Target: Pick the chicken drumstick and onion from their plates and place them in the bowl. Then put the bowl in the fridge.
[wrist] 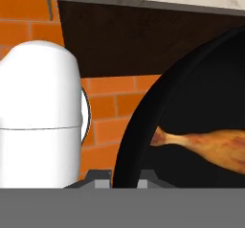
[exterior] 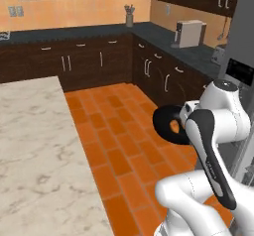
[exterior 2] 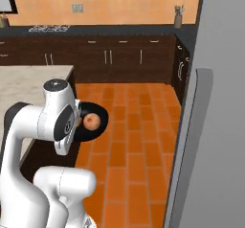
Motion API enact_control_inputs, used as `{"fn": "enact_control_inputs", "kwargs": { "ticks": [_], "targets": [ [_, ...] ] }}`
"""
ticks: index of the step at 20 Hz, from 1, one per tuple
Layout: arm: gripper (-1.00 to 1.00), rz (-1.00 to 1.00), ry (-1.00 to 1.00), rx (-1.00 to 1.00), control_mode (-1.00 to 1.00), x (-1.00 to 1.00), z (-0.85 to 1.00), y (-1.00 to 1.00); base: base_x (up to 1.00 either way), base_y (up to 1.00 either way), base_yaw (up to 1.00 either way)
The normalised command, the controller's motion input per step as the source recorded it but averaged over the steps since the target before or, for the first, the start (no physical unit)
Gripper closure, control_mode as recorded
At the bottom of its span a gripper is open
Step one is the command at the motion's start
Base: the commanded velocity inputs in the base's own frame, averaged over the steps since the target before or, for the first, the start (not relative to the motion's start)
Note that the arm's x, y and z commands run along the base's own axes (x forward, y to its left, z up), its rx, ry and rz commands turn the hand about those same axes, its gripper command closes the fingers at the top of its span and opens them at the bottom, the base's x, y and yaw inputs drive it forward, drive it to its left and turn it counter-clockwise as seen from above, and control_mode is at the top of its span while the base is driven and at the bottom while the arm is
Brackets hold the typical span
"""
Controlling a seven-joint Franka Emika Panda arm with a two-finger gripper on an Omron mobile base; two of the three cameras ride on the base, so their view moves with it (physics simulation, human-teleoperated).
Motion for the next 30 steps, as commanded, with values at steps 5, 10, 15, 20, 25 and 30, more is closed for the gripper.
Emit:
{"fn": "enact_control_inputs", "kwargs": {
  "ticks": [5,10,15,20,25,30],
  "targets": [
    [1.00,0.00,0.00,0.00,1.00,0.00,0.00,0.00,0.98,0.02,0.00],
    [1.00,0.00,0.00,0.00,1.00,0.00,0.00,0.00,1.00,0.00,0.00],
    [1.00,0.00,0.00,0.00,1.00,0.00,0.00,0.00,1.00,0.00,-0.13],
    [1.00,0.00,0.00,0.00,1.00,0.00,0.00,0.00,1.00,0.00,-0.21],
    [1.00,0.00,0.00,0.00,1.00,0.00,0.00,0.00,0.83,0.03,-0.47],
    [1.00,0.00,0.00,0.00,1.00,0.00,0.00,0.00,0.15,0.46,-0.72]
  ]
}}
